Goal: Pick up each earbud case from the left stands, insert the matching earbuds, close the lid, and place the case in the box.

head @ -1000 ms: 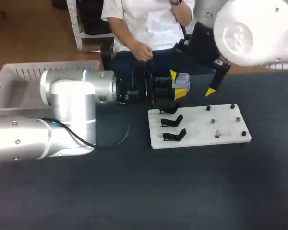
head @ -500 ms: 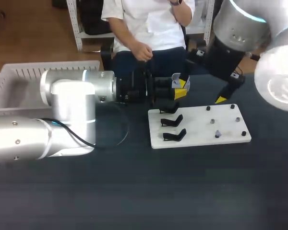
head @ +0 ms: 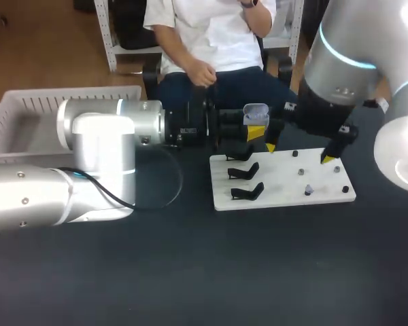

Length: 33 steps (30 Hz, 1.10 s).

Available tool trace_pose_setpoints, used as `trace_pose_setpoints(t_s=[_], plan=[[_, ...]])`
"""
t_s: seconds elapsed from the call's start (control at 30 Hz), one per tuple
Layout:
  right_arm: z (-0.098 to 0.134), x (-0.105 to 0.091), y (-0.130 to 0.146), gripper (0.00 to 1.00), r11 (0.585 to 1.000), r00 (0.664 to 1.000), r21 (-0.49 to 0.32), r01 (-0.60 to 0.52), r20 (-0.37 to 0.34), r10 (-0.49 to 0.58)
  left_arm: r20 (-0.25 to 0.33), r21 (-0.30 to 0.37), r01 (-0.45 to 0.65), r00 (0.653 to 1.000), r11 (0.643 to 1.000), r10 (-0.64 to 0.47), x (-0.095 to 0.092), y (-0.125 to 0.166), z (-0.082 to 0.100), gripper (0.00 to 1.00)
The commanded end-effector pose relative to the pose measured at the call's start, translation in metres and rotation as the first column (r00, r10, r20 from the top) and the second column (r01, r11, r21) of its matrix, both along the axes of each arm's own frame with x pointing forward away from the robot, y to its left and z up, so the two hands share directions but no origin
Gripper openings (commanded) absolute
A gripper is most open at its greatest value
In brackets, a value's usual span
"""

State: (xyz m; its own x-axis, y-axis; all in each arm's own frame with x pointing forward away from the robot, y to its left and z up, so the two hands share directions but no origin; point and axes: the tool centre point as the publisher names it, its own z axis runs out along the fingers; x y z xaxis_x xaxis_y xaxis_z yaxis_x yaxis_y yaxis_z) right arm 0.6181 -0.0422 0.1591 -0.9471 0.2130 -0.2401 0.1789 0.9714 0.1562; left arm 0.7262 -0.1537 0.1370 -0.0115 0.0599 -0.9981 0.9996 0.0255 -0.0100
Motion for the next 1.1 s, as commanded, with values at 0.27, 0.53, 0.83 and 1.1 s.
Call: trace_pose_setpoints(t_s=[0.27,0.53,0.83,1.1], plan=[[-0.051,-0.017,-0.029,1.0,0.997,0.997,-0.066,0.044,0.071,-0.039,0.005,-0.006,-0.006,1.0,1.0,0.006,-0.001,0.0,-0.001,0.0],[-0.086,-0.009,-0.039,1.0,0.997,0.994,-0.028,0.065,0.095,-0.062,0.005,-0.006,-0.006,1.0,1.0,0.006,-0.001,0.0,-0.001,0.0],[-0.112,0.009,-0.044,1.0,0.997,0.994,-0.022,0.074,0.087,-0.072,0.005,-0.006,-0.006,1.0,1.0,0.006,-0.001,0.0,-0.001,0.0],[-0.13,0.02,-0.044,0.68,0.997,0.996,-0.004,0.075,0.048,-0.075,0.005,-0.006,-0.006,1.0,1.0,0.006,-0.001,0.0,-0.001,0.0]])
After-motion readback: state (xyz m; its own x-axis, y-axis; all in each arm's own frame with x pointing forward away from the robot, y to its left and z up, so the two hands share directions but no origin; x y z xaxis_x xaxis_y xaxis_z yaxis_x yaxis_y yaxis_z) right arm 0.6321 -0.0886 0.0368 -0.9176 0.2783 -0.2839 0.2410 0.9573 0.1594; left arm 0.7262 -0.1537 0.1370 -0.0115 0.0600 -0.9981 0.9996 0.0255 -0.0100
